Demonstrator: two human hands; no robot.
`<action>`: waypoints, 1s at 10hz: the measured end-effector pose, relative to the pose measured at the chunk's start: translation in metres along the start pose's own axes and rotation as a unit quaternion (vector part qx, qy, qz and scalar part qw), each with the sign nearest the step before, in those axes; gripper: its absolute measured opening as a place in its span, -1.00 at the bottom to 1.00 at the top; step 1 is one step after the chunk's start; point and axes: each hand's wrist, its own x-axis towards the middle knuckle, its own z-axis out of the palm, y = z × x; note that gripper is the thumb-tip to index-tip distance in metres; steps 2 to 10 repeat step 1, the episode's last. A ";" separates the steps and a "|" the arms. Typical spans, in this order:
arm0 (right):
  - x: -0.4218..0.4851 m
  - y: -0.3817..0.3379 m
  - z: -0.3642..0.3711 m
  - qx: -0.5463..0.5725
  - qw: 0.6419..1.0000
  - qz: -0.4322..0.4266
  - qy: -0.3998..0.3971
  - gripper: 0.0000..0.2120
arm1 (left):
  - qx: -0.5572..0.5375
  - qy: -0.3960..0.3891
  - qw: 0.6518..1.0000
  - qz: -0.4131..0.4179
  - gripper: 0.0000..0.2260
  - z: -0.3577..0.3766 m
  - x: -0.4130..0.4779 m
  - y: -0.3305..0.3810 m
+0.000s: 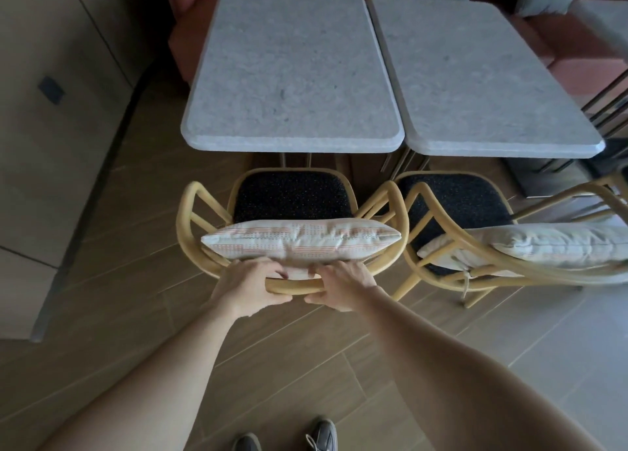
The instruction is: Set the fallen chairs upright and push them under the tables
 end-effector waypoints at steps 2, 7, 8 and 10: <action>-0.037 -0.004 -0.017 0.214 0.972 0.026 0.097 -0.30 | -0.317 0.153 0.935 -0.051 -0.48 -0.023 -0.037 0.019; -0.037 -0.004 -0.017 0.214 0.972 0.026 0.097 -0.30 | -0.317 0.153 0.935 -0.051 -0.48 -0.023 -0.037 0.019; -0.037 -0.004 -0.017 0.214 0.972 0.026 0.097 -0.30 | -0.317 0.153 0.935 -0.051 -0.48 -0.023 -0.037 0.019; -0.037 -0.004 -0.017 0.214 0.972 0.026 0.097 -0.30 | -0.317 0.153 0.935 -0.051 -0.48 -0.023 -0.037 0.019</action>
